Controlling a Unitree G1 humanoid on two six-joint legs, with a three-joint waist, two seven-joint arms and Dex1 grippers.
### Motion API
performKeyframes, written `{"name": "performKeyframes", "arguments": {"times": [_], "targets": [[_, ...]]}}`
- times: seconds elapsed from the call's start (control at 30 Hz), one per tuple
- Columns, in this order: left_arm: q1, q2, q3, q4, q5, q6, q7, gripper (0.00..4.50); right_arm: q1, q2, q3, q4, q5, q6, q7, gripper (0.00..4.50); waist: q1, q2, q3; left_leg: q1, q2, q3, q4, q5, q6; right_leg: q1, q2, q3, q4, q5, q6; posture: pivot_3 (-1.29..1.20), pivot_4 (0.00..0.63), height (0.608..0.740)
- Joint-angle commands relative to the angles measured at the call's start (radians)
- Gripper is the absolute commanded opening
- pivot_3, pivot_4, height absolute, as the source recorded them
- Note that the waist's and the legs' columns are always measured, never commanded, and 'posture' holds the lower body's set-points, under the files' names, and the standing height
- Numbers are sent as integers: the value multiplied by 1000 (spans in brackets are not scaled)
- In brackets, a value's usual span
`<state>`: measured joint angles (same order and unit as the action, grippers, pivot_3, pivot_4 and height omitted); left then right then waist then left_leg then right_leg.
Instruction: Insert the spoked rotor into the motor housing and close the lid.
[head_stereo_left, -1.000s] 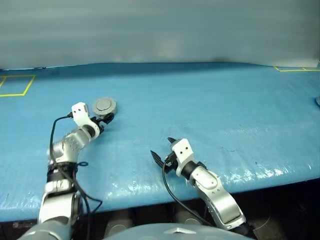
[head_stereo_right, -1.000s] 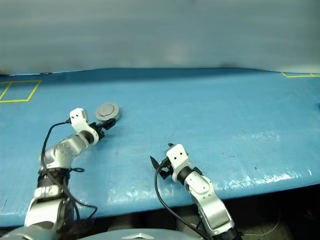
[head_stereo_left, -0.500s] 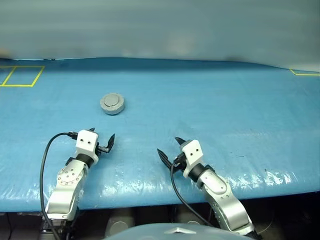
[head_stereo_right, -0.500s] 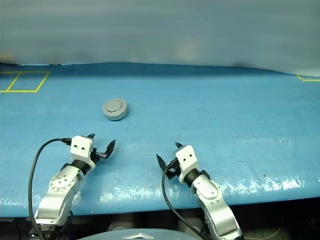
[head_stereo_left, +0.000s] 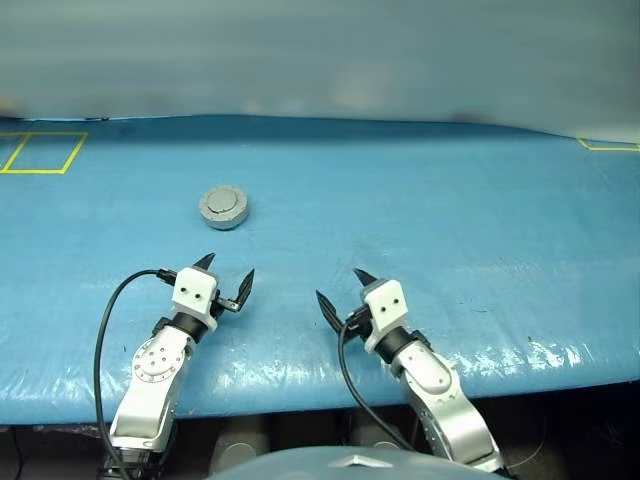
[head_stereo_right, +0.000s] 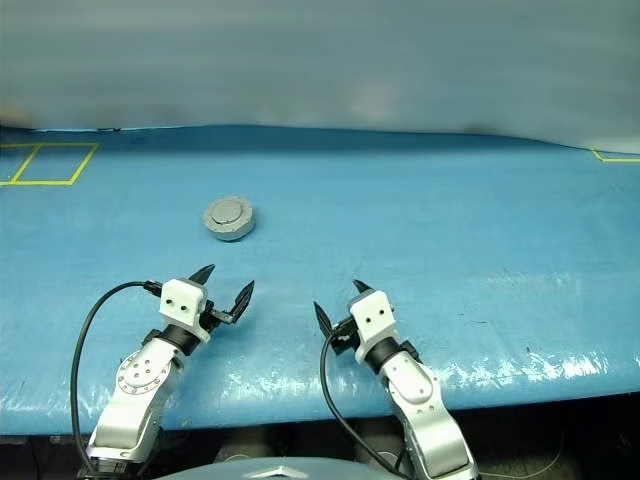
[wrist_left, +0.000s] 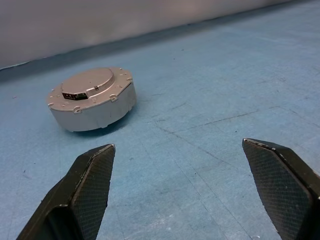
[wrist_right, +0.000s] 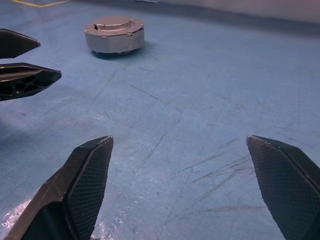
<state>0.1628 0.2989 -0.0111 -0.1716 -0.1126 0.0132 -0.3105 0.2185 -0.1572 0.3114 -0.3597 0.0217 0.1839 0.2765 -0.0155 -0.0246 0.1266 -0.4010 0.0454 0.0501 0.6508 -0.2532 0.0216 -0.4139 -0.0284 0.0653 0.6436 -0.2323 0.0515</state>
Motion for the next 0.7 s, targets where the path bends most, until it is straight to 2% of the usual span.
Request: {"name": "performKeyframes", "arguments": {"times": [0.03, 0.7], "targets": [[-6, 1, -6, -36, 4, -2, -16, 4437, -9, -3, 3, -16, -4, -4, 4, 4500, 0, 0, 0, 0, 0, 0, 0, 0, 0, 0, 0, 0, 0, 0, 0, 0, 150, 740], [-15, -1, -13, 11, 14, -18, -55, 4437, -8, -13, 16, -13, -24, 12, 9, 4500, 0, 0, 0, 0, 0, 0, 1, 0, 0, 0, 1, 0, 0, 0, 0, 0, 150, 740]]}}
